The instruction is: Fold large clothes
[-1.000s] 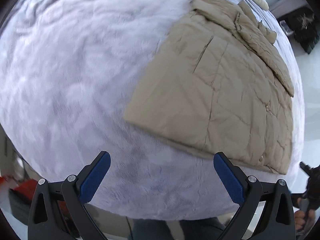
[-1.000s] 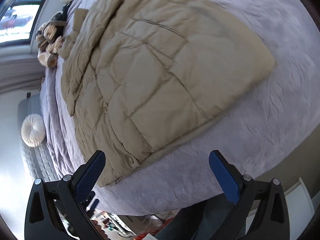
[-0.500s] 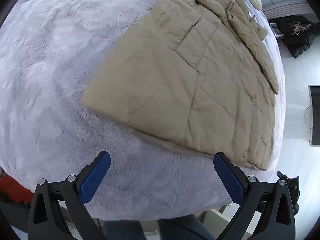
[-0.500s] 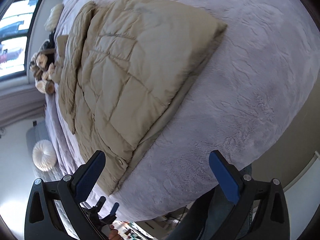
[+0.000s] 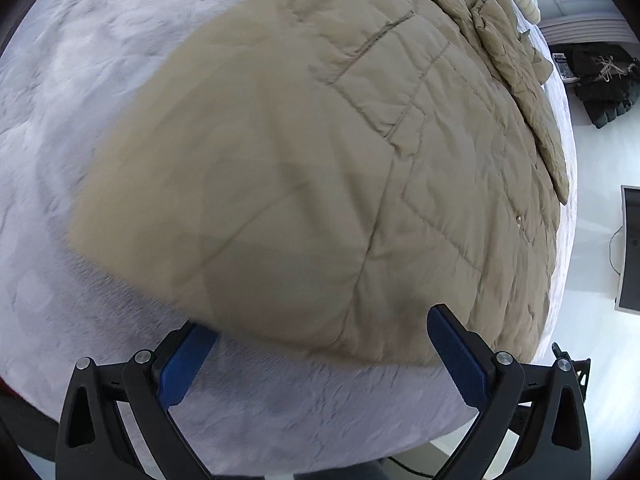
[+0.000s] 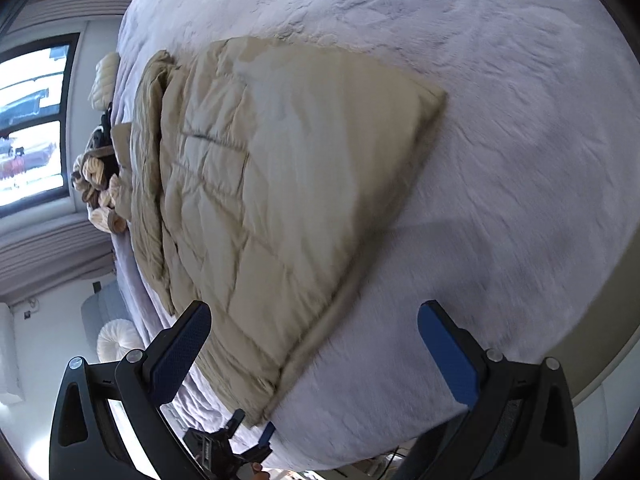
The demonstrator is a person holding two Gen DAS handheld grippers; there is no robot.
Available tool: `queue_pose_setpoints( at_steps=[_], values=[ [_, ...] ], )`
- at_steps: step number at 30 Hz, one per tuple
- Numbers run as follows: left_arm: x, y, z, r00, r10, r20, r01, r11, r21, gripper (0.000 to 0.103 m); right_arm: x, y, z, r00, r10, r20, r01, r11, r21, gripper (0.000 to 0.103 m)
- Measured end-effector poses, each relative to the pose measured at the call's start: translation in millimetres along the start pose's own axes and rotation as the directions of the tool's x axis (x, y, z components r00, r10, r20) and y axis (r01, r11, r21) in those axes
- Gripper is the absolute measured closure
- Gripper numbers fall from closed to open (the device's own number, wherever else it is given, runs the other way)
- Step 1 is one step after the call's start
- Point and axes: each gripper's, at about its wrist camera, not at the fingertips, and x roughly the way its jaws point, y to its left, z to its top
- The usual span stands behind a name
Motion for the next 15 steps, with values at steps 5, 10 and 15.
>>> queue_pose_setpoints(
  at_steps=[5, 10, 15],
  values=[
    [9.9, -5.3, 11.5, 1.0, 0.002, 0.009, -0.001, 0.998, -0.06, 0.0, 22.8, -1.2, 17.6, 0.999, 0.027, -0.032, -0.026, 0.999, 0.039, 0.0],
    [3.2, -5.4, 20.0, 0.998, -0.058, 0.039, 0.063, 0.991, -0.118, 0.003, 32.9, 8.6, 26.7, 0.991, 0.112, -0.067, -0.11, 0.994, 0.028, 0.0],
    [-9.1, -5.5, 30.2, 0.981, -0.188, 0.054, 0.193, 0.973, -0.125, 0.079, 37.6, 13.0, 32.5, 0.986, 0.141, -0.084, -0.136, 0.989, 0.065, 0.011]
  ],
)
